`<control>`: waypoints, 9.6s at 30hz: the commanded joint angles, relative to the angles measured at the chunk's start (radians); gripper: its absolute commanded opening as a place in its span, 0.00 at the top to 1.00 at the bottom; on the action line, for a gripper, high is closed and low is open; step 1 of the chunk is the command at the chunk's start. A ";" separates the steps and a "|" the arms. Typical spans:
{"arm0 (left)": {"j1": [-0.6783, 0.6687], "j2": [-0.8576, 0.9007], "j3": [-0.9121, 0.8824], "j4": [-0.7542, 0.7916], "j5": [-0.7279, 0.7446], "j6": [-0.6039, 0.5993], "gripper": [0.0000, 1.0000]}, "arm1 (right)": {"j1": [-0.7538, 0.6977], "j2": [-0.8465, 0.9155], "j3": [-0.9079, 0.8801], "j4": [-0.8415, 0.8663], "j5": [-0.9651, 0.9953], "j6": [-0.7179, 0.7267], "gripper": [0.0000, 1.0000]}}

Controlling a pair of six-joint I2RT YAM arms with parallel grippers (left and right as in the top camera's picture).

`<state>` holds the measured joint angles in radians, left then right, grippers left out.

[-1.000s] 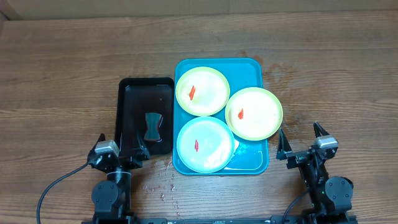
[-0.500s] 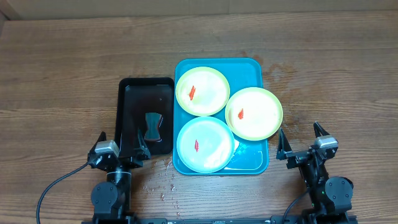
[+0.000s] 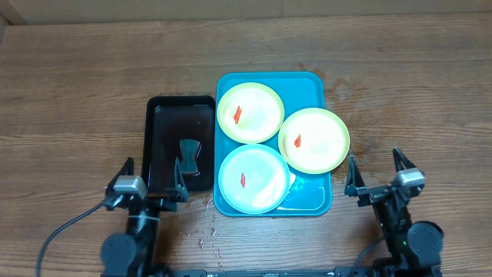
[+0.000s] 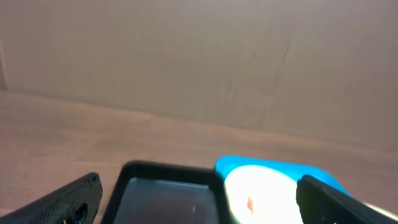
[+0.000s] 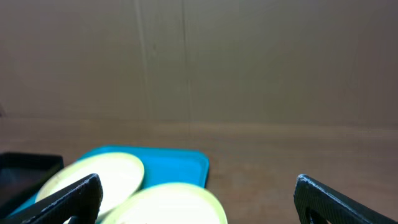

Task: Clean dirty plates on tray and stack at the side

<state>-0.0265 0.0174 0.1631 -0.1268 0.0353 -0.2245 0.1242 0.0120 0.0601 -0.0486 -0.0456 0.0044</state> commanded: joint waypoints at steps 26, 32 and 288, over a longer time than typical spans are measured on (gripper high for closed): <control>-0.010 1.052 1.641 -1.154 0.198 0.069 0.00 | -0.004 0.987 1.449 -0.948 -0.044 0.060 0.00; -0.010 1.251 1.695 -1.349 0.203 0.068 0.00 | -0.004 1.164 1.479 -1.056 -0.224 0.060 0.00; -0.108 1.565 1.291 -1.088 -0.018 -0.015 0.56 | 0.190 2.076 1.365 -0.478 -0.037 0.491 0.89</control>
<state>-0.1295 1.5738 1.4612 -1.2175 0.0250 -0.2546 0.3031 2.0735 1.4311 -0.5327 -0.0959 0.4572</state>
